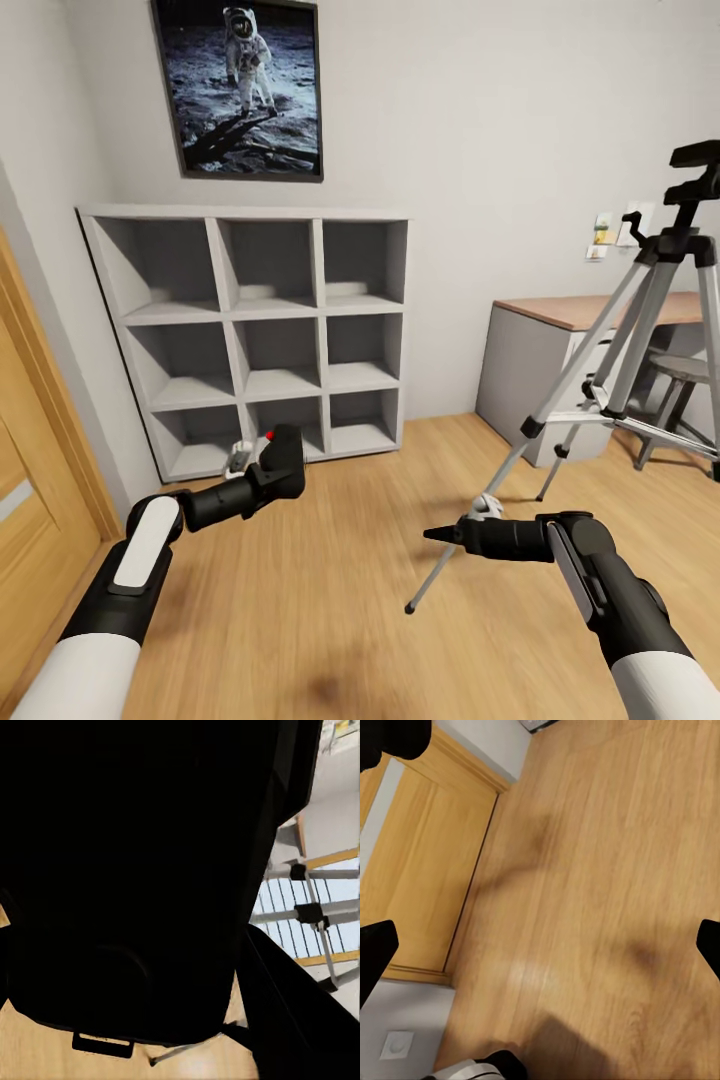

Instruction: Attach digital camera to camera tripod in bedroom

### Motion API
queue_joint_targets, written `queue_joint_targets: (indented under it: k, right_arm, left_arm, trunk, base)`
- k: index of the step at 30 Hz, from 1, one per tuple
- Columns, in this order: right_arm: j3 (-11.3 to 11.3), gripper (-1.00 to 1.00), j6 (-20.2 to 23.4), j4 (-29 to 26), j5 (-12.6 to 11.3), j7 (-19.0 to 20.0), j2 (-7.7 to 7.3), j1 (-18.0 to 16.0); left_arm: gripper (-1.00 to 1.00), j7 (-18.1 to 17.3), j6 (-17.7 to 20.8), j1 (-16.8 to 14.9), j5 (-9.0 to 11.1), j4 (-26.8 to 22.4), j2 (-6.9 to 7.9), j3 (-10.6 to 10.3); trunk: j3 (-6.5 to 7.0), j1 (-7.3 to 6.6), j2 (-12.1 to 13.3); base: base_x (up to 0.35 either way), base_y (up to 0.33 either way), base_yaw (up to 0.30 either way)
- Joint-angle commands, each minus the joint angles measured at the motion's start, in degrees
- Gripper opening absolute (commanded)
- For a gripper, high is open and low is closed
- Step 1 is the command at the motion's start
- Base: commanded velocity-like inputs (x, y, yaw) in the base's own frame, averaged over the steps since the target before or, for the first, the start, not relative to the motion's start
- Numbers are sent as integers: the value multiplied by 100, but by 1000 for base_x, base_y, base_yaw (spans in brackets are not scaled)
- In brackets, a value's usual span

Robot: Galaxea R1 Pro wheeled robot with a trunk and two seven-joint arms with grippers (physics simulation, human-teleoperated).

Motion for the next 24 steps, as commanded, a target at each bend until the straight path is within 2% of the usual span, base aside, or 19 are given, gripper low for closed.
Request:
queue_joint_targets:
  k: [1, 5, 6, 11, 16, 24]
  right_arm:
    - [-3, 100, 45, -1, -37, -13, -1, -3]
    - [-4, 100, 45, -1, -37, -13, -1, -3]
    - [-4, 100, 45, -1, -37, -13, -1, -3]
    - [-4, 100, 45, -1, -37, -13, -1, -3]
    - [-4, 100, 45, -1, -37, -13, -1, -3]
    - [-4, 100, 45, -1, -37, -13, -1, -3]
  left_arm:
    - [-100, 155, -77, -4, -30, -1, -4, 10]
    - [-100, 820, -303, -4, 1, -26, -8, 6]
    - [-100, 1080, -354, -4, 14, -44, -11, 4]
    - [-100, 1659, -434, -4, 29, -86, -27, -16]
    - [-100, 1806, -452, -4, 22, -96, -28, -22]
    - [-100, 1837, -457, -4, 28, -106, -26, -23]
  trunk:
    - [13, -24, 39]
    - [84, -112, 199]
    - [102, -134, 239]
    - [192, -243, 440]
    - [282, -353, 641]
    - [425, -529, 961]
  base:
    - [0, 0, 0]
    - [0, 0, 0]
    - [0, 0, 0]
    - [0, 0, 0]
    - [0, 0, 0]
    - [0, 0, 0]
